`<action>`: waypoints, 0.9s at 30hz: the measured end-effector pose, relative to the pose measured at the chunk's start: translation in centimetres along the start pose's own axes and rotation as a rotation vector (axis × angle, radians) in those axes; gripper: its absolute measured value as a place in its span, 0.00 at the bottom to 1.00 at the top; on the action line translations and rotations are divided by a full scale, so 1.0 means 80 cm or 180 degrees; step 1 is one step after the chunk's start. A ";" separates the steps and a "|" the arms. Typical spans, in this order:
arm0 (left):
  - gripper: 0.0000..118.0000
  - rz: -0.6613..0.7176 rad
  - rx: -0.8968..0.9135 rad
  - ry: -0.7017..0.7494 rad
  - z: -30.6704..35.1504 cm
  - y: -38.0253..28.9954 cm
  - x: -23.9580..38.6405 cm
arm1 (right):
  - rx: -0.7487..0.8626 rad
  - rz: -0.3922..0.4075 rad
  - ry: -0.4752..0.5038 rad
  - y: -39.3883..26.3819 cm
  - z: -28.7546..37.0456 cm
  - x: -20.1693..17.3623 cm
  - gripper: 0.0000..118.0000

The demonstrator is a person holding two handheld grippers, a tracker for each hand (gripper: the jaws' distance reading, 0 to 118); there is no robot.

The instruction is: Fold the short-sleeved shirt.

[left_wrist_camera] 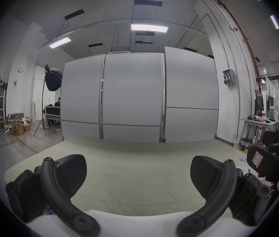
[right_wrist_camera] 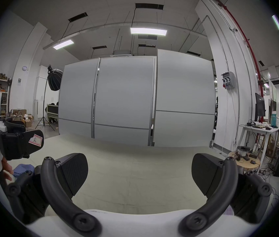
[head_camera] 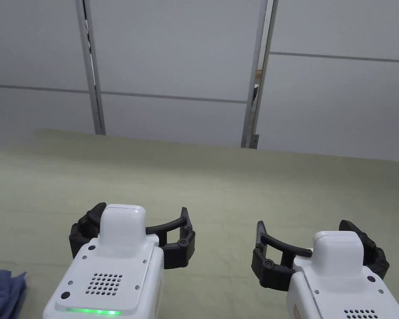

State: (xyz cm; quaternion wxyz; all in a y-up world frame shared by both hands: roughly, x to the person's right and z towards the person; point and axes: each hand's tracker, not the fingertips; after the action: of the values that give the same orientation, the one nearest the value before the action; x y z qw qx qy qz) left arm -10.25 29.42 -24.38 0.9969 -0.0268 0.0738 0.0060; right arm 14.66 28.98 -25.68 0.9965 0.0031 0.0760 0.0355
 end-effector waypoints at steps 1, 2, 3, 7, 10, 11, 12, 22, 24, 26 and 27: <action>1.00 -0.0004 -0.0034 -0.0004 -0.004 -0.004 0.001 | -0.0031 -0.0004 0.0000 -0.004 -0.003 0.001 1.00; 1.00 -0.0011 -0.0076 -0.0005 -0.009 -0.009 0.002 | -0.0065 -0.0006 -0.0002 -0.009 -0.007 0.001 1.00; 1.00 -0.0018 -0.0119 -0.0006 -0.015 -0.014 0.002 | -0.0106 -0.0008 -0.0003 -0.013 -0.012 0.002 1.00; 1.00 -0.0044 -0.0383 0.0006 -0.042 -0.038 0.006 | -0.0317 -0.0032 0.0005 -0.035 -0.037 0.005 1.00; 1.00 -0.0027 -0.0627 0.0012 -0.069 -0.064 0.009 | -0.0495 -0.0018 -0.0003 -0.058 -0.062 0.004 1.00; 1.00 -0.0026 -0.0735 0.0014 -0.079 -0.074 0.010 | -0.0572 -0.0008 0.0008 -0.067 -0.072 0.005 1.00; 1.00 -0.0030 -0.0848 0.0018 -0.090 -0.085 0.011 | -0.0668 0.0007 0.0017 -0.077 -0.083 0.004 1.00; 1.00 -0.0028 -0.2099 -0.0055 -0.237 -0.210 0.030 | -0.1748 -0.0086 0.0074 -0.194 -0.216 0.003 1.00; 1.00 -0.0033 -0.2288 -0.0010 -0.265 -0.241 0.034 | -0.1963 -0.0129 0.0094 -0.223 -0.243 0.001 1.00; 1.00 -0.0082 -0.2506 0.0013 -0.284 -0.270 0.036 | -0.2181 -0.0183 0.0098 -0.249 -0.265 0.001 1.00; 1.00 -0.0096 -0.2613 0.0042 -0.292 -0.284 0.037 | -0.2301 -0.0206 0.0095 -0.263 -0.275 0.000 1.00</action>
State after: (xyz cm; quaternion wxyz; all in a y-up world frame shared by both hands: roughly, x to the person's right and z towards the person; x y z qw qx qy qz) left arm -10.41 5.46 -46.67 0.9029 -0.4235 0.0713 0.0202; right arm 12.82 8.02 -47.66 0.9326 -0.3523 0.0731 0.0285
